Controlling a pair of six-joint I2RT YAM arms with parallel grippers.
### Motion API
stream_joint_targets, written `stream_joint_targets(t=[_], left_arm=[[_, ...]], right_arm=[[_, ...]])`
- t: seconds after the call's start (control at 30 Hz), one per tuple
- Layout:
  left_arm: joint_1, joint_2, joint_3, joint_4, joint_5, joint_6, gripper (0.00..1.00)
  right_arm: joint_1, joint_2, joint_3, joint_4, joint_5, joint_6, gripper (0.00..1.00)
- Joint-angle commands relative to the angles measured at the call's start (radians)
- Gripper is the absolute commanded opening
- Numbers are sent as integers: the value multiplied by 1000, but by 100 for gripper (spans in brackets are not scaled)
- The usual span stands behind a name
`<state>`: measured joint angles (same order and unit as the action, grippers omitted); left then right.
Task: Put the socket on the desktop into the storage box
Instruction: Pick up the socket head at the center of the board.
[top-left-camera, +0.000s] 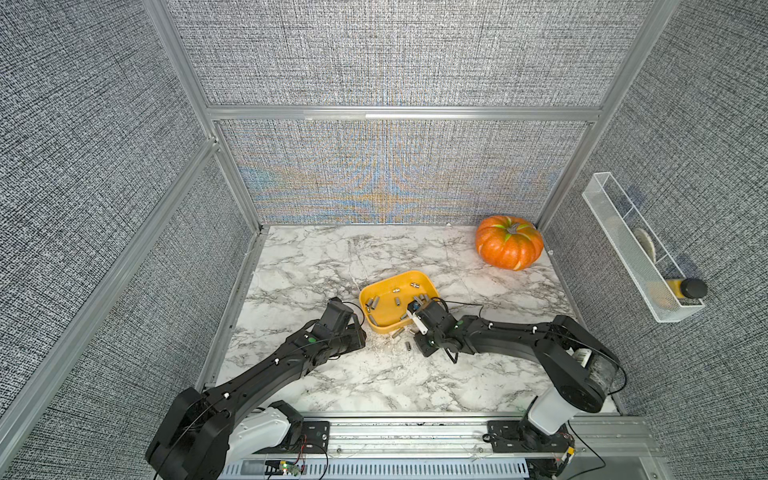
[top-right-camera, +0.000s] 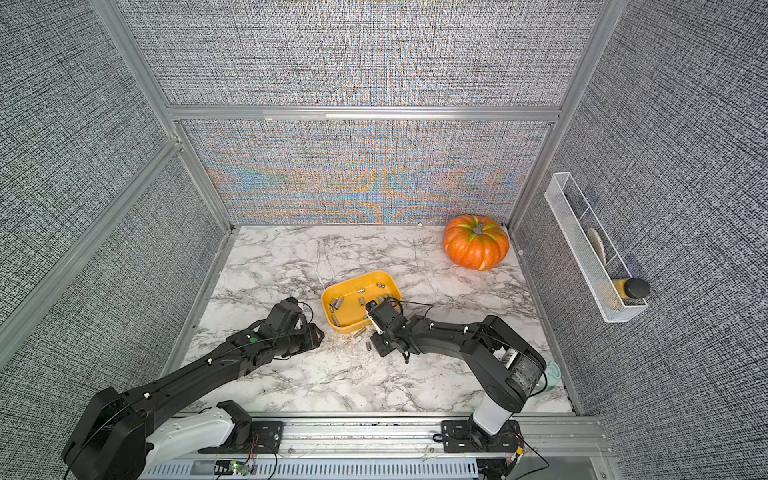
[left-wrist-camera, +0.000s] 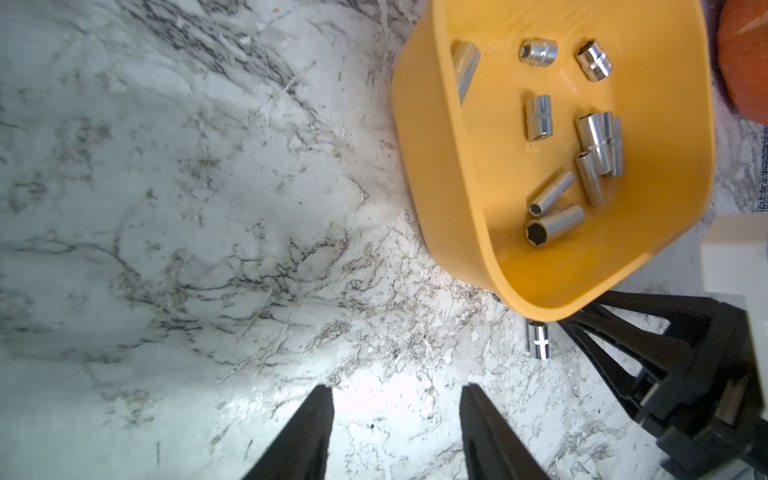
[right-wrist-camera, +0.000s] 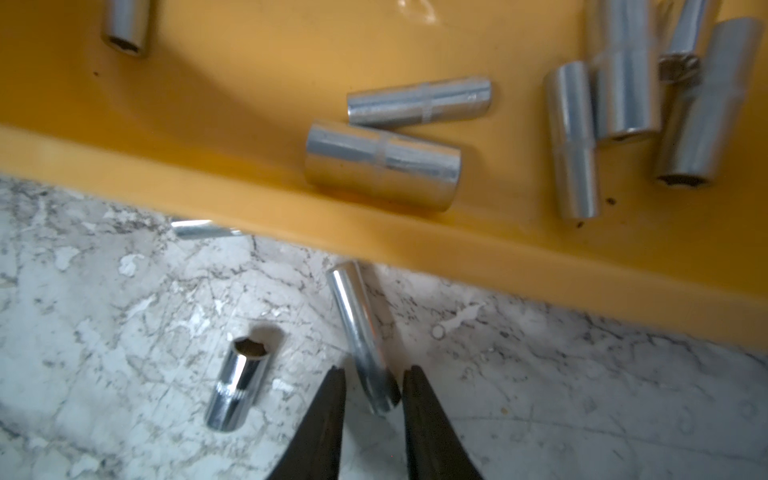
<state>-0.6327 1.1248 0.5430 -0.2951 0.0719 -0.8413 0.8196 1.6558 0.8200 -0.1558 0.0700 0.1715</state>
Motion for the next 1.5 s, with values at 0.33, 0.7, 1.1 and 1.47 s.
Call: stream_joint_targets(t=[0.33,0.7,1.1,1.47], left_arm=[[-41,-32,-67,77,33,-31,55],[-112,20,-71,113,19,-59,55],[-148,48,-32,100,-10,-74,55],[-236,216,134,84,-49,-4,58]], right_arm=[[1,35,24,-60,2,29,45],[3,83,45,-51,3,16,40],[15,34,24,-101,-4,19,4],[5,-255,-12,-228,24,135,0]])
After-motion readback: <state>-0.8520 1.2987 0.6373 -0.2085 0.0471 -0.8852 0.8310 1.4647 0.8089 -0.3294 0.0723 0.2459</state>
